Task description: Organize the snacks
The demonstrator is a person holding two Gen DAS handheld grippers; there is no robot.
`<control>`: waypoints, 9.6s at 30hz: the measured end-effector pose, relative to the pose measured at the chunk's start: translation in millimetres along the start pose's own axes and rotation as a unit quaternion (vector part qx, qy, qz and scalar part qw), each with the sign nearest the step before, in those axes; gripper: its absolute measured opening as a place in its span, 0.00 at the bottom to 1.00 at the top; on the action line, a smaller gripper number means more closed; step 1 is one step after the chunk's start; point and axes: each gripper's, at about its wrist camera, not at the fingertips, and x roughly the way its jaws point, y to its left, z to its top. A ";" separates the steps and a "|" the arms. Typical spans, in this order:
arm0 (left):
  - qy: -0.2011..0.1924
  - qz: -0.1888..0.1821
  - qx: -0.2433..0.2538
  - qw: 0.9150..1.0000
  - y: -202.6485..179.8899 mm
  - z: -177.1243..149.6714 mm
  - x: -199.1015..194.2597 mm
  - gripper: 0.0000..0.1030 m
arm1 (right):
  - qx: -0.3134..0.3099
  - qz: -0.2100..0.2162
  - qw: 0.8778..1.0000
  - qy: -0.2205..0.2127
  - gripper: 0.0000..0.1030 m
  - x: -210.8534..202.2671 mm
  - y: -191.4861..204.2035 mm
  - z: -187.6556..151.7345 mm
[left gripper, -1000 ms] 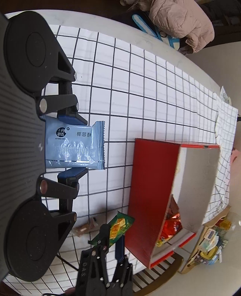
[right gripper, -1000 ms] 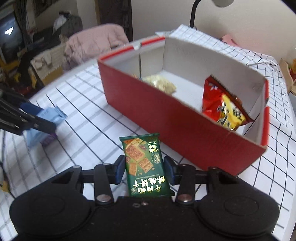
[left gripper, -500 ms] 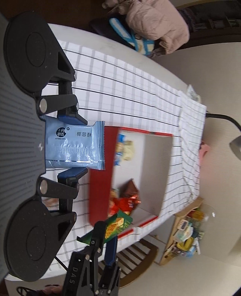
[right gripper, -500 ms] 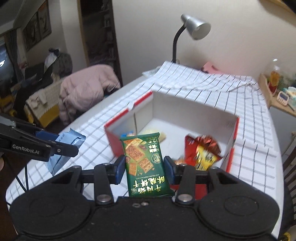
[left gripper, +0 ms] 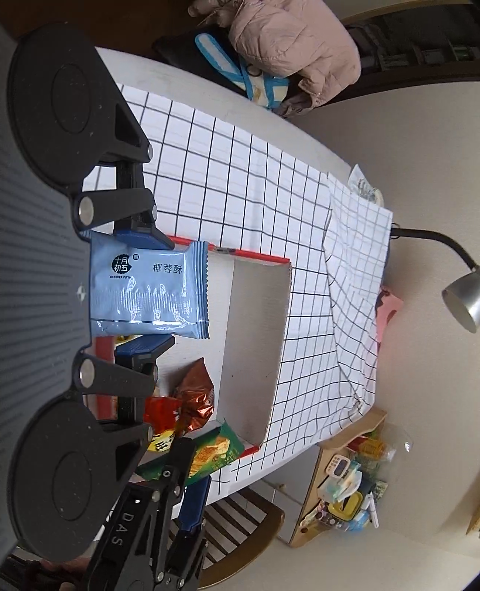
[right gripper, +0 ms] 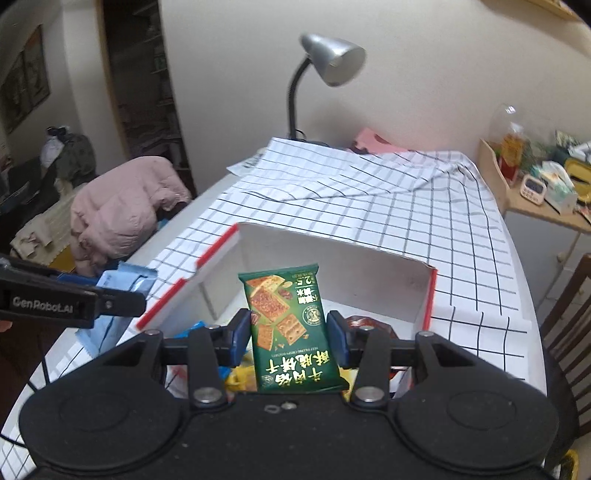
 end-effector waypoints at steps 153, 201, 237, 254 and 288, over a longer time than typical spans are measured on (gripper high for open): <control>0.095 0.043 -0.029 0.994 80.3 -203.4 -5.6 0.22 | 0.018 -0.014 0.995 0.096 0.20 -22.3 76.9 -171.7; -0.006 0.030 0.037 0.999 -15.9 -11.5 26.2 0.22 | 0.015 -0.025 0.999 0.033 0.19 9.5 2.7 -28.5; 0.083 0.038 0.079 0.993 -32.1 -25.8 86.9 0.24 | 0.012 0.004 0.994 0.105 0.20 53.4 0.5 -39.7; 0.028 0.003 0.036 0.999 -12.2 -30.3 29.3 0.60 | 0.032 0.050 0.998 0.026 0.21 -1.7 7.4 -33.9; 0.016 -0.066 0.006 0.998 -39.8 -61.7 -84.0 0.82 | -0.063 -0.009 0.992 -0.106 0.21 -103.6 87.6 -98.0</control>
